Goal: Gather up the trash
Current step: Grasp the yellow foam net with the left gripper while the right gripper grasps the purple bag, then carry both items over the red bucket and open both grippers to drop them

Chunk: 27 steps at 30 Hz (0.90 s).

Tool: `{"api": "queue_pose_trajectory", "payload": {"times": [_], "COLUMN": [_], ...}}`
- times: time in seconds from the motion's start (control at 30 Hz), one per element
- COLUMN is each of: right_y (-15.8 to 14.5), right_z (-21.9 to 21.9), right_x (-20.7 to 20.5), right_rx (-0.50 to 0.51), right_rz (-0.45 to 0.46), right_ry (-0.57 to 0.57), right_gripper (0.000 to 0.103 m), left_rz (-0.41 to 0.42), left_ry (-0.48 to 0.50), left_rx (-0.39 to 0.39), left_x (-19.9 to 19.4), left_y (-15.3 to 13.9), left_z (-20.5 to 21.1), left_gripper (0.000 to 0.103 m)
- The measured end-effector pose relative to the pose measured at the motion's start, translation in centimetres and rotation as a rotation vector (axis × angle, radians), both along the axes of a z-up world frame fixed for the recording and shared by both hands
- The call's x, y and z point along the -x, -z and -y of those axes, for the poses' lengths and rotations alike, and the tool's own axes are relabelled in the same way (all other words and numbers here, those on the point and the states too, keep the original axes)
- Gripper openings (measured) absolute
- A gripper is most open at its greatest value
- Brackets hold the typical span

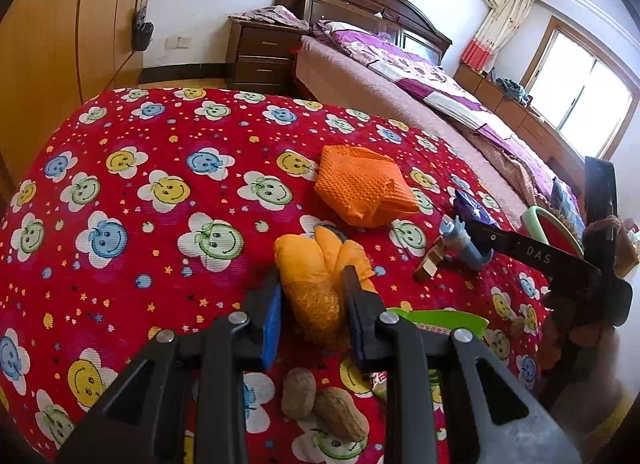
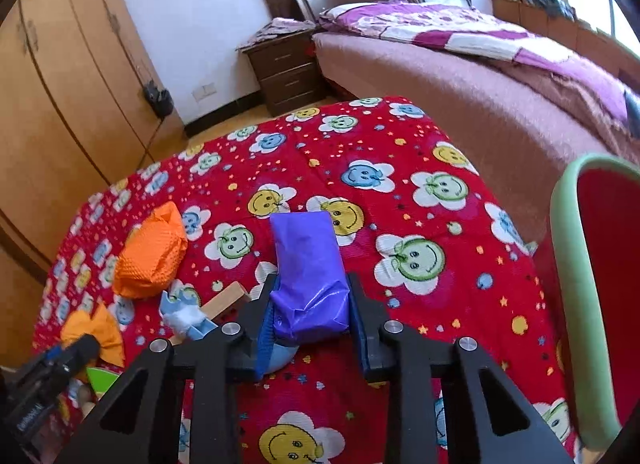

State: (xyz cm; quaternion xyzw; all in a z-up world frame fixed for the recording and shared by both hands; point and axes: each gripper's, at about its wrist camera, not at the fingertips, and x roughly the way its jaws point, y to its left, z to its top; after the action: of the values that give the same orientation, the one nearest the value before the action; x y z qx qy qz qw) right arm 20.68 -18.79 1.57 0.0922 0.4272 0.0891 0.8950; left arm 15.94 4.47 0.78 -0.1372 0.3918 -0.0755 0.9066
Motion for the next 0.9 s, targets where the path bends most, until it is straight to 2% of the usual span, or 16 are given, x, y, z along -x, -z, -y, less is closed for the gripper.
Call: {"api": "queue_pose_trajectory", "payload": {"times": [0.3, 0.43, 0.63, 0.9], "right_y": [0.0, -0.1, -0.9, -4.3], "right_z": [1.1, 1.2, 1.9, 4.1], "right_x": [2.0, 2.7, 4.0, 8.7], "right_rx": [-0.116, -0.137, -0.184, -0.191], "right_rz": [-0.004, -0.012, -0.023, 0.047], "right_ry": [0.024, 0.031, 0.036, 0.032], "right_gripper": [0.03, 0.03, 0.029, 0.029], "left_rz": [0.014, 0.019, 0.039, 0.068], "left_ry": [0.011, 0.022, 0.02, 0.019], "left_rx": [-0.065, -0.086, -0.071, -0.009], "left_x": [0.7, 0.9, 2.2, 4.2], "left_y": [-0.6, -1.3, -2.8, -5.3], "left_z": [0.9, 1.6, 1.6, 3.0], "left_gripper": [0.028, 0.028, 0.028, 0.028]}}
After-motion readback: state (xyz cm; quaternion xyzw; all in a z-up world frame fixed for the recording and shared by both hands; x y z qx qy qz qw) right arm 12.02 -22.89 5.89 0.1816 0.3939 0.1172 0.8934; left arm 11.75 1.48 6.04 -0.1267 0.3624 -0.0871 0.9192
